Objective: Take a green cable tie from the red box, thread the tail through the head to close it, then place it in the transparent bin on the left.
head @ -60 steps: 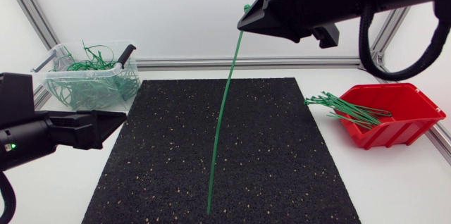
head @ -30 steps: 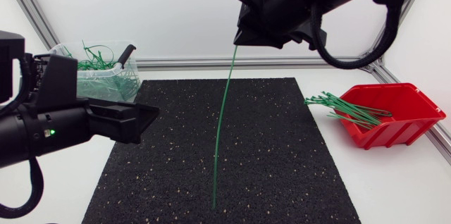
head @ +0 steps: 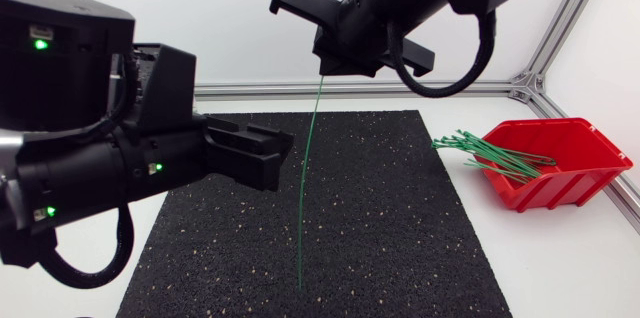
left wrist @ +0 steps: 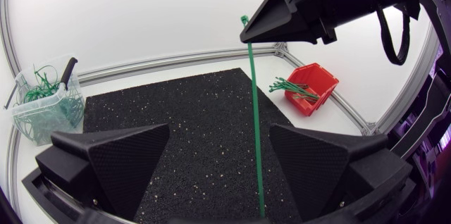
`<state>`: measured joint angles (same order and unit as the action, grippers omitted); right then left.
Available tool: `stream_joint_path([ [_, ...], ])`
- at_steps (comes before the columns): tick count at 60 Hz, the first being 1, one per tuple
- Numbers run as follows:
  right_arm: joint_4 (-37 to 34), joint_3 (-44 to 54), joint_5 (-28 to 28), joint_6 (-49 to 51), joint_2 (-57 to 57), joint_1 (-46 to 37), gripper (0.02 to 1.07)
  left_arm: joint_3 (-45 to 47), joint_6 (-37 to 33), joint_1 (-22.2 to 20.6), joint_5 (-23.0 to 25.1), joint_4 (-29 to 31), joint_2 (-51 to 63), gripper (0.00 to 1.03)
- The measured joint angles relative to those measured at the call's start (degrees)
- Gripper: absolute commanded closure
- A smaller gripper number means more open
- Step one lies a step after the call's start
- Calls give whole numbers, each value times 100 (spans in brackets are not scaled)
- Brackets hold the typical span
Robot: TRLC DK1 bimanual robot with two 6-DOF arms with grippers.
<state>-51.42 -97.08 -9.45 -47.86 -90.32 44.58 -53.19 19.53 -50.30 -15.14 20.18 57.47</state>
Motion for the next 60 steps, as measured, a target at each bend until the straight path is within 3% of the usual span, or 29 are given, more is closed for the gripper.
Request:
stream_joint_path([
  [20,-31,-13,-4,-17,-138,105,101,-120,-120,-201,-68,-920,654,4],
  [40,-72,-96,-2,-17,-164,109,101,-129,-308,-212,-610,-1145,1209,5],
  [51,-72,-96,-2,-17,-177,109,101,-129,-306,-262,-695,-1143,1320,18],
  [60,-81,-96,-2,-17,-199,109,101,-190,-306,-321,-901,-1102,1331,41],
])
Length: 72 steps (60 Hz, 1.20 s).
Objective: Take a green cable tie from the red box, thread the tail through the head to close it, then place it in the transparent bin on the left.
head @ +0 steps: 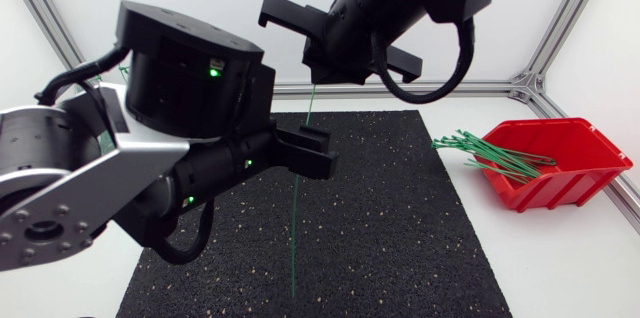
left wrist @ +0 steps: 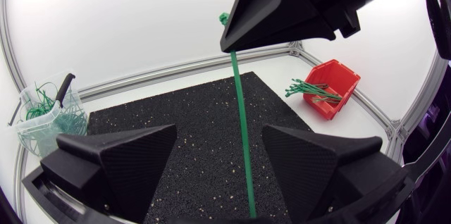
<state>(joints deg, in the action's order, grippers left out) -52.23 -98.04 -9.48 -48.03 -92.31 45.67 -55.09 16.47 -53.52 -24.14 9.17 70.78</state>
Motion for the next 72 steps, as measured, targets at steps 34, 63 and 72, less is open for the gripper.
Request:
stream_joint_path([
  [34,-33,0,-133,0,0,0,101,-125,0,-219,-387,87,184,88],
  [63,-57,0,-433,2,2,74,101,-166,0,-358,-638,83,363,99],
  [72,-46,0,-431,116,22,76,101,-166,0,-356,-632,33,361,99],
])
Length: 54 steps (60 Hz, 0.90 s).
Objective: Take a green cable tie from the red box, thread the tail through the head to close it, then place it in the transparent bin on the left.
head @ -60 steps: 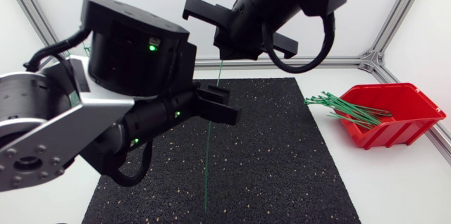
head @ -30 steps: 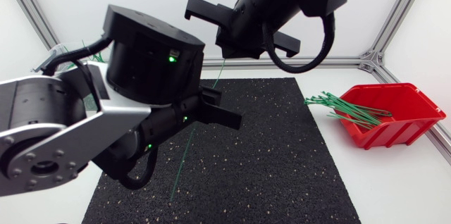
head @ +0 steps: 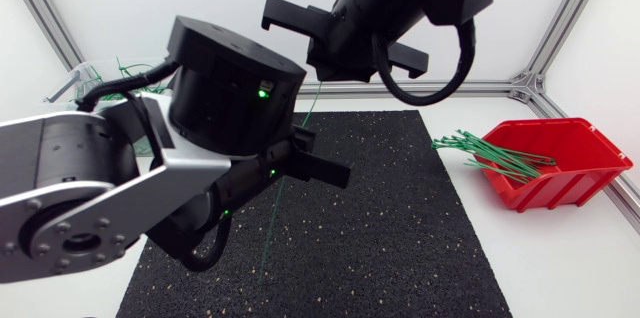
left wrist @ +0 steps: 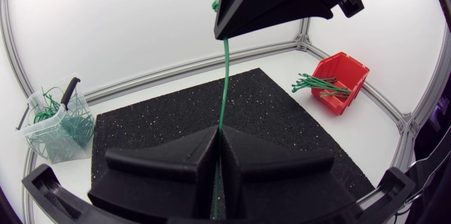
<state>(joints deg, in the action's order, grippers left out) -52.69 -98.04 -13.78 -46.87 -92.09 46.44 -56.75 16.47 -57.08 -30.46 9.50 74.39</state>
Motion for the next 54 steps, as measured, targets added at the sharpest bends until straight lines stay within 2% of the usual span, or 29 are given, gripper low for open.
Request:
stream_joint_path([
  [7,66,24,66,179,114,-37,101,46,2,15,149,-133,-98,99],
  [14,413,275,411,435,389,-162,101,227,2,87,286,-361,-374,99],
  [16,520,358,540,518,468,-219,97,282,0,116,323,-428,-450,99],
  [21,791,599,968,782,695,-428,88,407,0,205,520,-568,-629,99],
  [24,822,682,1167,903,804,-557,88,492,0,306,704,-614,-719,99],
  [34,1152,1082,2356,1296,1145,-1185,88,780,0,756,1384,-706,-979,99],
  [46,1818,1528,3322,1720,1416,-1755,88,1213,0,894,1582,-719,-1309,99],
  [54,2026,1617,3591,1788,1556,-1853,88,1314,0,920,1681,-699,-1355,99],
])
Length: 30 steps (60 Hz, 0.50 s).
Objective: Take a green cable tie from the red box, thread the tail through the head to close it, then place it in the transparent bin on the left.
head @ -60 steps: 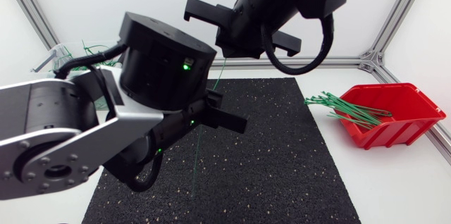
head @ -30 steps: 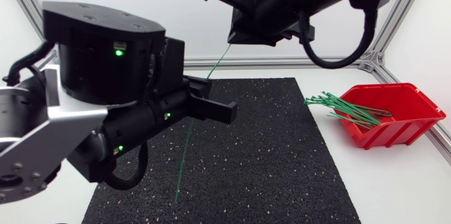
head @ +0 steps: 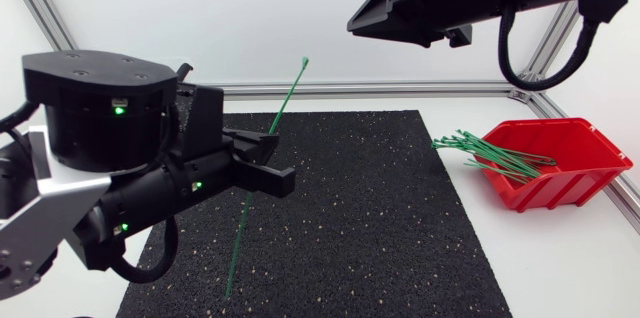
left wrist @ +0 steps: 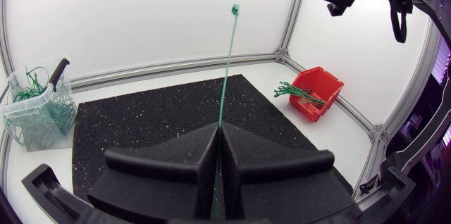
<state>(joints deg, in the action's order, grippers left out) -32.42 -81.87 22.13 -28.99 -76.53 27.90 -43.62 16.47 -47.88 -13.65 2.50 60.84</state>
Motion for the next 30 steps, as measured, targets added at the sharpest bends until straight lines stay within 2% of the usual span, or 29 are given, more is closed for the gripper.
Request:
stream_joint_path([
  [5,103,63,299,83,24,-26,87,83,2,46,168,-7,-127,99],
  [20,448,444,2024,715,26,-756,87,356,2,444,977,-127,-533,99],
  [25,560,514,2542,1047,-22,-966,79,490,2,608,1353,-160,-640,99],
  [30,584,612,2785,1333,-103,-1051,70,595,2,846,1808,-175,-702,99],
])
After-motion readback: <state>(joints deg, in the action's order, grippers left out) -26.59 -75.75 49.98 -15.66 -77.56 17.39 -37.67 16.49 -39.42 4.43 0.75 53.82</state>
